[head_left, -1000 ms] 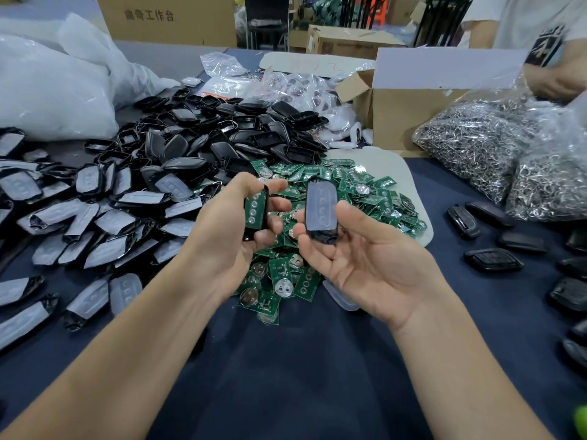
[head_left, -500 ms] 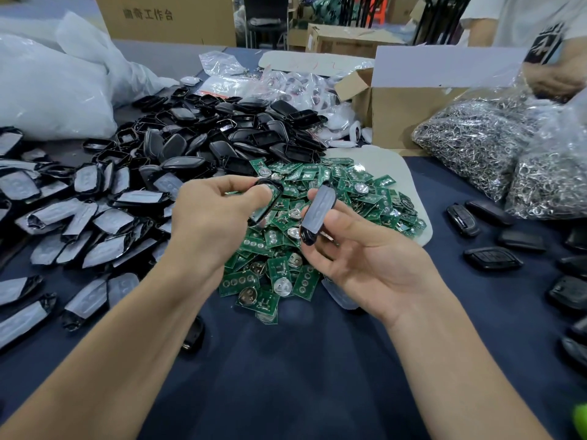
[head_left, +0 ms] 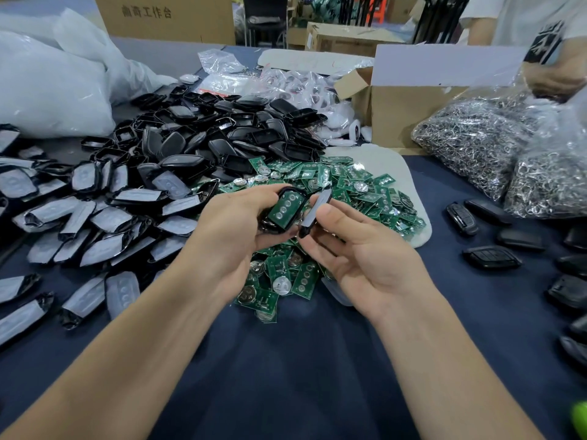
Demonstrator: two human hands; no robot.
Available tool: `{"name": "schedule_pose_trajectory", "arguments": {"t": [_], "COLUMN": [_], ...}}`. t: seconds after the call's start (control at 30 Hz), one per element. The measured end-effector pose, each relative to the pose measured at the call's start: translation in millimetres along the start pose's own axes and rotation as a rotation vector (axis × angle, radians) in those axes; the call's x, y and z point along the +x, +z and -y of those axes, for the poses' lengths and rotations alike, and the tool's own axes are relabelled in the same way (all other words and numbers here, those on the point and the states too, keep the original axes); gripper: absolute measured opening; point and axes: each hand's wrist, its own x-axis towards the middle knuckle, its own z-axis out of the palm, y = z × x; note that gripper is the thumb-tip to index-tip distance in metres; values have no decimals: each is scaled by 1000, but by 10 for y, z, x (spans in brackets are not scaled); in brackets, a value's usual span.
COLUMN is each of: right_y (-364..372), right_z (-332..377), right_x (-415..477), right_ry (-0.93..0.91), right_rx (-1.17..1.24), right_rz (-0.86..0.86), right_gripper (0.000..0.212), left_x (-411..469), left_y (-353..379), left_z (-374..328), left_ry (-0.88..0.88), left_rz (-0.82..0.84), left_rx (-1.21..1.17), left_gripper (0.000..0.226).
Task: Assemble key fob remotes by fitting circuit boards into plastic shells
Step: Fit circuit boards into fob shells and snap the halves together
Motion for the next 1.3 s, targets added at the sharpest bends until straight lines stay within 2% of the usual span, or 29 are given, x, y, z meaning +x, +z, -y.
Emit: {"name": "schedule_pose_trajectory", "arguments": {"t": [0.1, 0.2, 0.33, 0.43, 0.57, 0.73, 0.87, 1.03, 1.23, 1.3], "right_y": [-25, -38, -52, -45, -52, -55, -59, -60, -54, -64], "right_z": [5, 7, 12, -1, 8, 1, -4, -1, 40, 53], "right_x": [10, 16, 16, 18, 20, 32, 32, 32, 22, 27], "right_ry": [-3, -1, -8, -28, -62, -120, -148, -149, -91, -69], "right_rx": [-4, 12, 0, -18, -39, -61, -93, -112, -2, 41], "right_rz": [-1, -3, 13, 15, 7, -28, -46, -55, -10, 7], "right_gripper": [37, 40, 39, 38, 37, 38, 30, 18, 31, 26], "left_x": [5, -10, 15, 31, 19, 25, 9, 15, 22, 16], "left_y": [-44, -104, -181, -192, -154, -144, -140, -141, -157, -153], "left_z": [-37, -68, -99, -74, -22, -21, -37, -35, -100, -117], "left_ry": [-23, -25, 17, 66, 112, 78, 67, 43, -96, -112], "left_rz": [118, 220, 87, 23, 72, 104, 173, 169, 149, 156], "left_rx": [54, 216, 399, 358, 352, 295, 324, 274, 111, 81], "left_gripper": [33, 27, 6, 8, 20, 14, 31, 22, 20, 20]}}
